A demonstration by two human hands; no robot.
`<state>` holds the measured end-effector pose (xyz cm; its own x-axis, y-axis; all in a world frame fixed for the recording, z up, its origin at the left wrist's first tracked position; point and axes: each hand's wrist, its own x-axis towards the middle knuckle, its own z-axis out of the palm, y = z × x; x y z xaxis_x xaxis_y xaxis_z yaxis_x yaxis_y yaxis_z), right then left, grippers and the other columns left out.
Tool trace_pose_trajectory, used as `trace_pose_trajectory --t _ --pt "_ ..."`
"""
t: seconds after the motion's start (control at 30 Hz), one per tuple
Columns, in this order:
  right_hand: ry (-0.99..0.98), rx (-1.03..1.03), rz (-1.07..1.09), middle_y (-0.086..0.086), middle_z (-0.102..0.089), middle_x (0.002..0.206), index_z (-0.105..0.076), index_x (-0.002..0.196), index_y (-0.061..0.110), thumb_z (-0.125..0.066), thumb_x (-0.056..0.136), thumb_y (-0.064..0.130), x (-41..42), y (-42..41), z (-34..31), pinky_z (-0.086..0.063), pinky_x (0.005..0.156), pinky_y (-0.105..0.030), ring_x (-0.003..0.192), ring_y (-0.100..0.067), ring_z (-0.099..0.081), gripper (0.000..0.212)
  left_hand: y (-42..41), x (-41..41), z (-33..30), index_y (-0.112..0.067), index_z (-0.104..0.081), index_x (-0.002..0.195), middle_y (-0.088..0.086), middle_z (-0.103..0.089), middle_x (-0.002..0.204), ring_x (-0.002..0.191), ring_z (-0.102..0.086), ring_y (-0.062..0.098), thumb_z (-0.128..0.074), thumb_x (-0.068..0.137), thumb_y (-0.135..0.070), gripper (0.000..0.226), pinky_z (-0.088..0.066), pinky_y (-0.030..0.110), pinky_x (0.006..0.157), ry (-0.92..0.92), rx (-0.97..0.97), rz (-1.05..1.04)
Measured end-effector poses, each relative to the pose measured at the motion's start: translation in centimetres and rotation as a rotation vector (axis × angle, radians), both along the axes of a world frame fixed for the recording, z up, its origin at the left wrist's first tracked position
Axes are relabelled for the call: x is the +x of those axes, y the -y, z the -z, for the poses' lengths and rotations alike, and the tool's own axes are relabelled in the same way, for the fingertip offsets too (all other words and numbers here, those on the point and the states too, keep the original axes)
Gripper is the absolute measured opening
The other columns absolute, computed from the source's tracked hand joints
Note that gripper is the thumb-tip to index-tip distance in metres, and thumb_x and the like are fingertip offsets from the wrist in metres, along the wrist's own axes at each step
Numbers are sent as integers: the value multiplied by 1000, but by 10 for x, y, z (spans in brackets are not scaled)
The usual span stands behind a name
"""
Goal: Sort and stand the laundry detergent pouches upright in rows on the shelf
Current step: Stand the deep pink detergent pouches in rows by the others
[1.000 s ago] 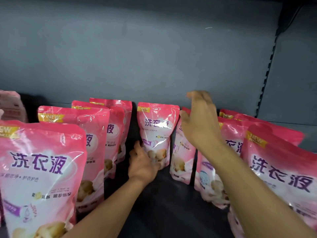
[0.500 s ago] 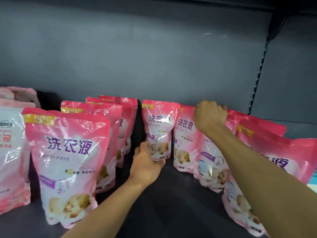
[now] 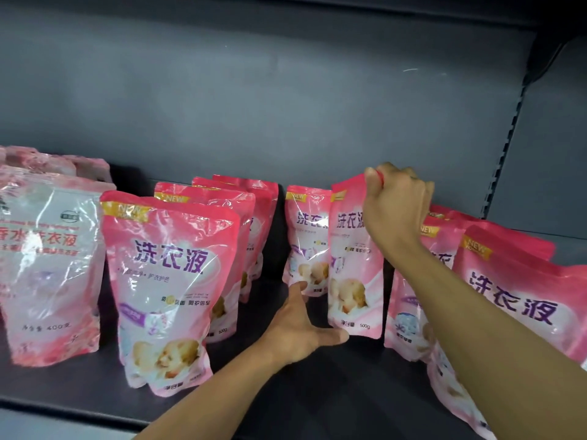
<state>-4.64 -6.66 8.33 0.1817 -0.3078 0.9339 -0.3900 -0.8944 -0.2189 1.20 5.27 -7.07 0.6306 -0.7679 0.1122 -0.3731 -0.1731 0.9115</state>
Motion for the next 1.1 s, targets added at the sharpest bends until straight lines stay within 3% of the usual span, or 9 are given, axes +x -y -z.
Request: trace_pose_trajectory --t 0.1,0.17,0.3,0.5,0.7,0.8,0.87,1.0,1.1 --pt "15 37 -212 3 -25 51 -27 56 18 -42 96 23 13 -9 4 -26 61 -35 57 -26 -32 43 -1 1 1 -38 -13 135 -16 -53 121 113 -53 4 -86 61 -22 104 -48 22 94 -24 -88 -1" --pt "88 245 -409 2 -22 51 -21 54 19 -45 96 20 23 -9 6 -25 56 -33 55 -21 -26 48 0 6 1 -38 -15 129 -16 -54 115 106 -56 4 -85 60 -15 101 -49 15 81 -16 -142 -80" --pt "213 670 -681 -6 -31 63 -42 61 5 -51 94 21 39 2 18 -25 60 -27 64 -16 -27 37 12 21 6 -32 -14 135 -5 -54 117 105 -59 16 -84 59 -16 105 -54 27 80 36 -165 -260" --pt "370 955 -908 -6 -47 75 -54 63 17 -53 95 17 45 14 45 -37 69 -29 75 -18 -40 32 26 32 21 -30 -11 139 14 -57 111 99 -62 29 -81 58 -18 107 -56 42 81 80 -111 -343" --pt "344 946 -920 4 -66 77 -68 76 24 -55 94 14 34 12 59 -50 73 -24 78 -11 -58 24 38 34 16 -38 -7 136 -4 -49 123 108 -56 18 -88 44 -33 122 -54 38 86 58 -147 -322" --pt "231 1005 -910 2 -69 81 -69 93 11 -59 90 7 29 13 73 -54 62 -19 70 -9 -64 11 40 39 13 -33 -7 137 -4 -48 122 107 -56 18 -89 50 -25 120 -54 34 86 65 -127 -326" --pt "254 990 -907 1 -69 84 -65 98 9 -64 84 0 29 17 69 -55 62 -19 71 -9 -67 17 40 41 13 -32 -7 138 -4 -48 122 108 -54 16 -90 50 -22 121 -52 31 87 60 -141 -300" --pt "124 538 -643 5 -67 95 -65 100 17 -76 75 8 32 20 30 -52 84 -24 89 -10 -64 29 35 40 11 -32 -10 139 -8 -50 120 109 -55 12 -90 52 -13 120 -50 26 88 25 -228 -236" --pt "-160 362 -495 3 -71 82 -72 83 15 -75 75 17 36 12 0 -55 81 -35 81 -15 -67 8 32 41 8 -30 -12 141 -8 -53 118 104 -57 9 -88 55 -8 117 -49 24 88 38 -277 -233"
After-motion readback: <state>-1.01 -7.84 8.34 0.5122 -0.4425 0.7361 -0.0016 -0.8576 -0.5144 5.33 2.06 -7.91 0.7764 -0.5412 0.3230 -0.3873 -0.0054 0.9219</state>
